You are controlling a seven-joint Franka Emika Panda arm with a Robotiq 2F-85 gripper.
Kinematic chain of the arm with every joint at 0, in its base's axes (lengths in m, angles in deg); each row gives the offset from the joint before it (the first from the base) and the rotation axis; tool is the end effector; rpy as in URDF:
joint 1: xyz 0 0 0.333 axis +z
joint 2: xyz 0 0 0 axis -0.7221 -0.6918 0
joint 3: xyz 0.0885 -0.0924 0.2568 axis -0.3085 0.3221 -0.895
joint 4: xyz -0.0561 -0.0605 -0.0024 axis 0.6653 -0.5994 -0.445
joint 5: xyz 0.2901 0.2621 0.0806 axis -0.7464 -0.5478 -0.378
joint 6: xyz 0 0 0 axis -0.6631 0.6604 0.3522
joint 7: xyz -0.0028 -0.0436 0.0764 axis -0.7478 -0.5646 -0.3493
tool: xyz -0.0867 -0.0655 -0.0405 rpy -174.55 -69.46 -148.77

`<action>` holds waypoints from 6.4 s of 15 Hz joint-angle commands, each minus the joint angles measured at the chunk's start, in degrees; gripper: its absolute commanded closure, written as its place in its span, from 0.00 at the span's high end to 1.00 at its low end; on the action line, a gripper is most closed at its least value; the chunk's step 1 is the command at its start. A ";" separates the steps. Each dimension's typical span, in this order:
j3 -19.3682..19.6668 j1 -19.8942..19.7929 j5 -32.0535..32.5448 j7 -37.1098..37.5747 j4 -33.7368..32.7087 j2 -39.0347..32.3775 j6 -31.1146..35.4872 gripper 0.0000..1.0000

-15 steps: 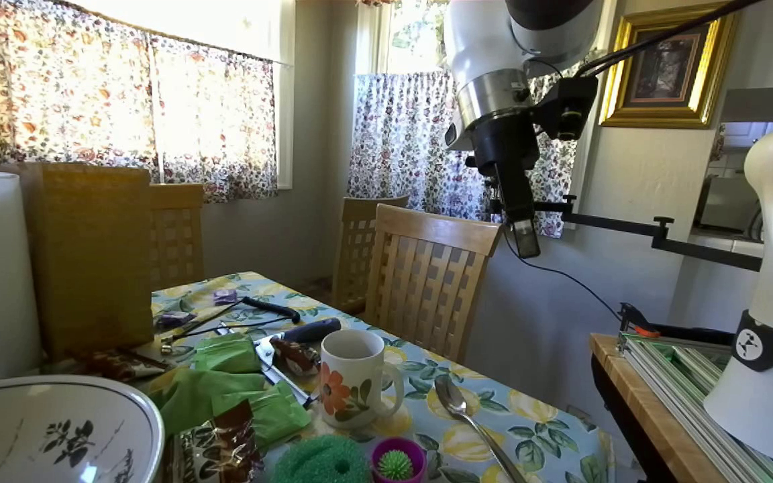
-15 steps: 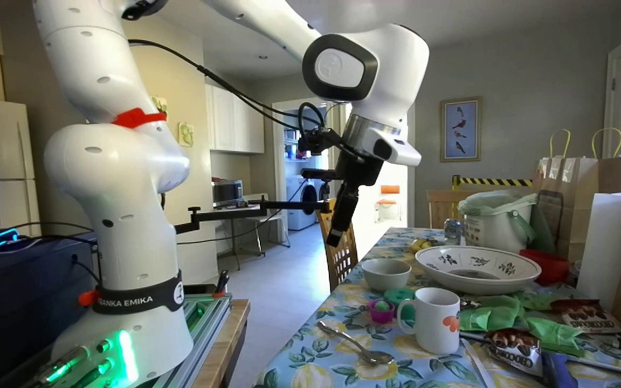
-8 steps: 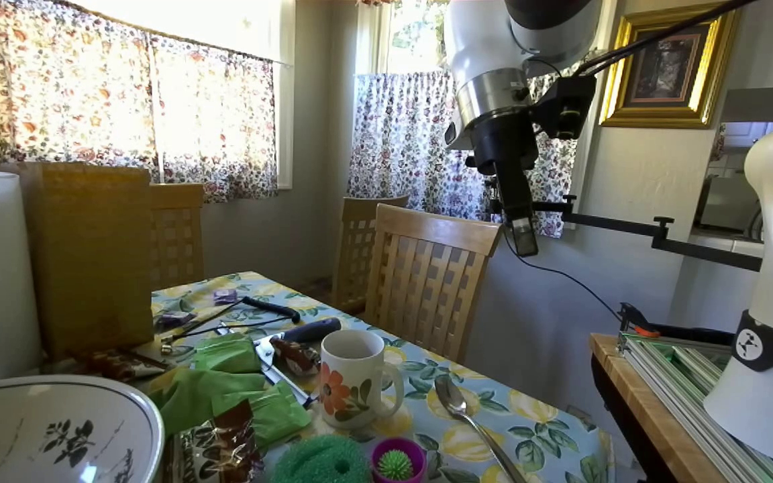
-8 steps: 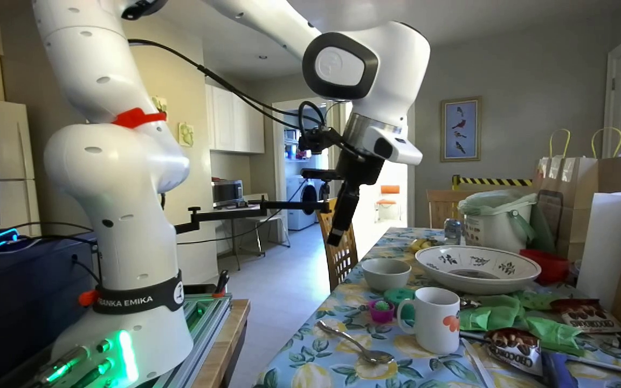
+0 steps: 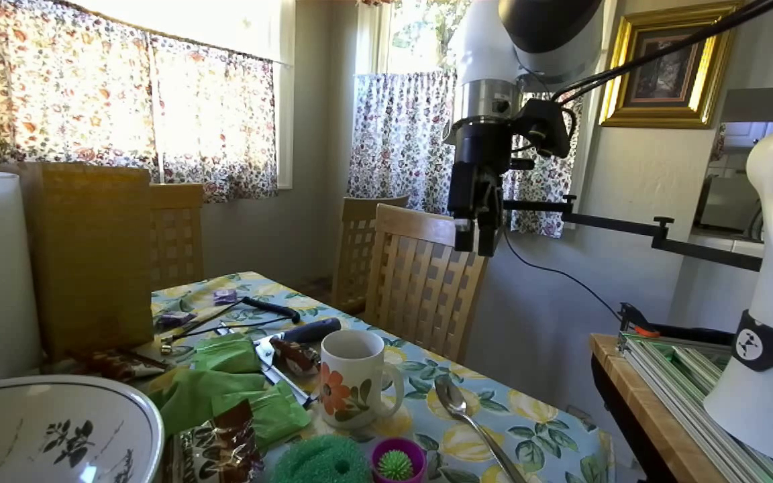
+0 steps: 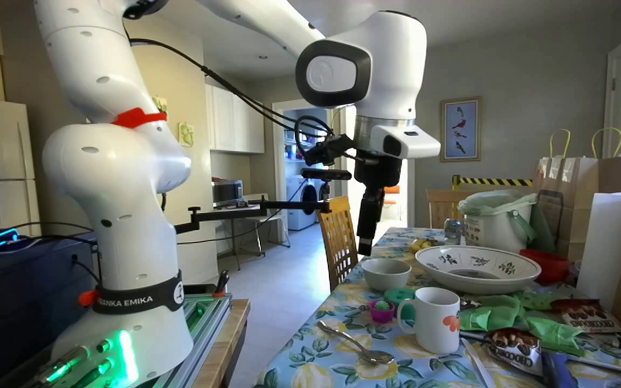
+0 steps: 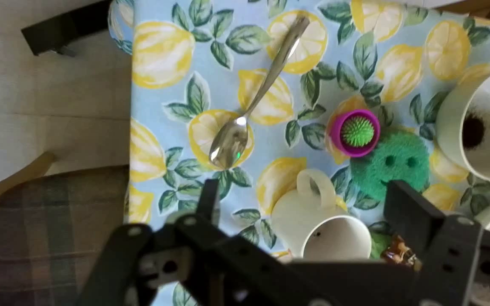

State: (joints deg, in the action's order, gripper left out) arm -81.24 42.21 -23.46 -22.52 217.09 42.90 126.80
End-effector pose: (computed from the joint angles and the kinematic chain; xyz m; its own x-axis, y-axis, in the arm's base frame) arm 0.4126 -0.0524 0.2987 0.9276 -0.3537 -0.1201 -0.3726 -0.8985 -0.2322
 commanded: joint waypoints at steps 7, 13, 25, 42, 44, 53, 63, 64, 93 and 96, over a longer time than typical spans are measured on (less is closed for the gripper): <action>-4.96 -1.54 3.75 22.14 7.60 2.25 10.20 1.00; -6.09 0.02 0.25 27.26 7.98 2.28 9.57 1.00; -6.82 -0.61 0.87 29.91 8.01 -0.73 8.45 1.00; -8.40 5.01 -7.25 25.67 8.11 -26.18 27.07 1.00; -9.62 4.85 -11.65 23.35 8.11 -28.67 29.68 1.00; -14.83 5.37 -35.93 9.47 7.95 -28.92 35.35 1.00; -13.86 6.84 -44.74 2.09 7.78 -29.87 35.74 1.00; -13.83 6.91 -44.54 1.68 7.79 -29.48 35.32 1.00; -12.92 4.81 -52.87 -4.21 7.67 -26.91 32.13 0.59; -12.91 4.68 -54.02 -5.67 7.67 -26.76 31.03 0.53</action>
State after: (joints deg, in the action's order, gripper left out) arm -94.02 47.53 -74.71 -24.30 224.77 15.62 159.31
